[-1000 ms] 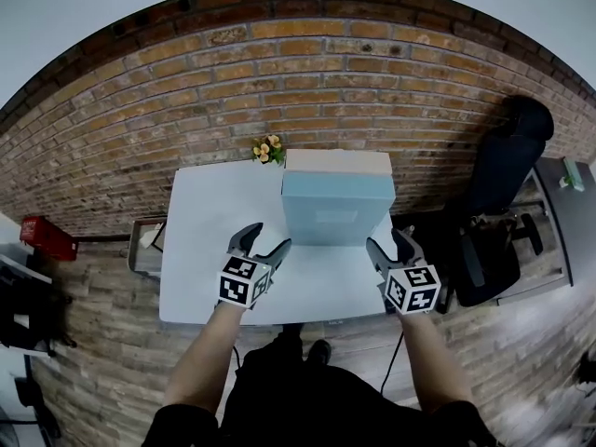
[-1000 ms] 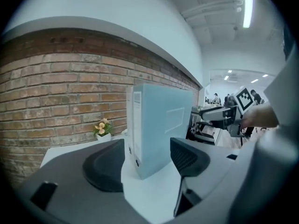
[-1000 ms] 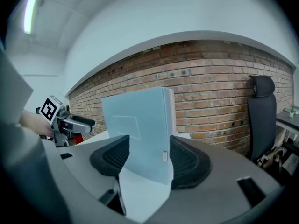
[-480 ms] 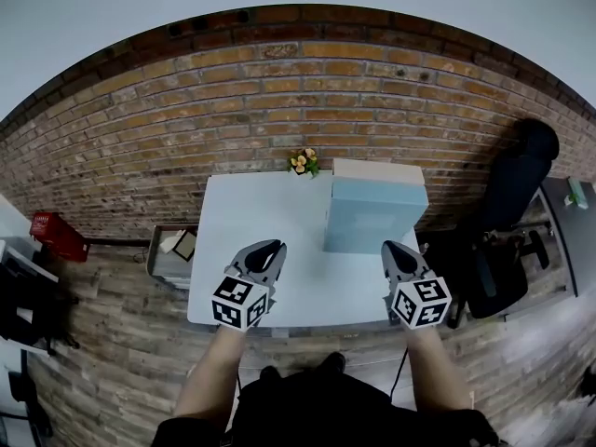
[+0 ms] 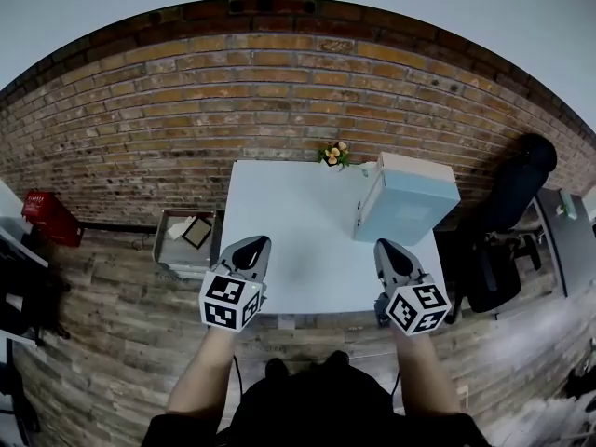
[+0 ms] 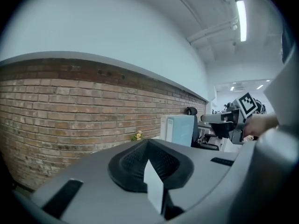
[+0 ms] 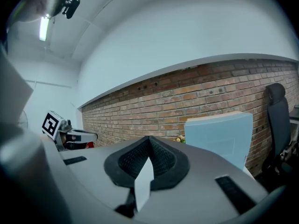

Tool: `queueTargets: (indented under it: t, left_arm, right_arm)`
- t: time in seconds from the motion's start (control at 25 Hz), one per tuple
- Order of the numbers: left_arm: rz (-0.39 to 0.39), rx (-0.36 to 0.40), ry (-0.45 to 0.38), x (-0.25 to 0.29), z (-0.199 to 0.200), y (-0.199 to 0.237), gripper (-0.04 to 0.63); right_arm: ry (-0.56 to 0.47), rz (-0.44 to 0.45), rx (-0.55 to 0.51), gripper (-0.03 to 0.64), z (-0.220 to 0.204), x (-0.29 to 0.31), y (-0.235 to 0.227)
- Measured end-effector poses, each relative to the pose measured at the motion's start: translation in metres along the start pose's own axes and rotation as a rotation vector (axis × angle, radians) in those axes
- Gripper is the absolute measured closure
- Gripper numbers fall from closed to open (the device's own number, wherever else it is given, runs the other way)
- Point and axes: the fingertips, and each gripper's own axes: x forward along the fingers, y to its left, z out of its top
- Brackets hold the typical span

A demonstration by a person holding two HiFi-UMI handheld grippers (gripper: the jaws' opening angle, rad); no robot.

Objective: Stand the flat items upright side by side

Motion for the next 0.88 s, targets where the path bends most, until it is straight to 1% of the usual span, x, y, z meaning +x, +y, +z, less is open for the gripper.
queueTargets:
  t: [0.08,0.24,0.44,0.52,0.64,0.88]
  left_arm:
    - [0.007,0.008,-0.012,-0.011,0.003,0.005,0.578]
    - [0.027,0.008,-0.043,-0.02,0.015,0.01,0.578]
    - [0.054,-0.01,-0.053,-0.016,0.023,0.002,0.578]
    - [0.062,-0.021,-0.053,-0.011,0.025,-0.006,0.578]
    - [0.073,-0.015,-0.052,-0.007,0.028,-0.014,0.578]
    - [0.08,-0.015,-0.044,-0.003,0.025,-0.021,0.578]
  right_arm:
    - [-0.009,0.006,-0.019,0.601,0.006,-0.006,0.007]
    - [-0.029,0.024,-0.04,0.601,0.018,-0.01,0.007]
    - [-0.05,0.058,-0.091,0.601,0.03,-0.014,0.007]
    - [-0.042,0.069,-0.091,0.601,0.027,-0.018,0.0]
    - [-0.028,0.078,-0.07,0.601,0.02,-0.021,-0.01]
    - [-0.018,0.093,-0.061,0.601,0.013,-0.024,-0.015]
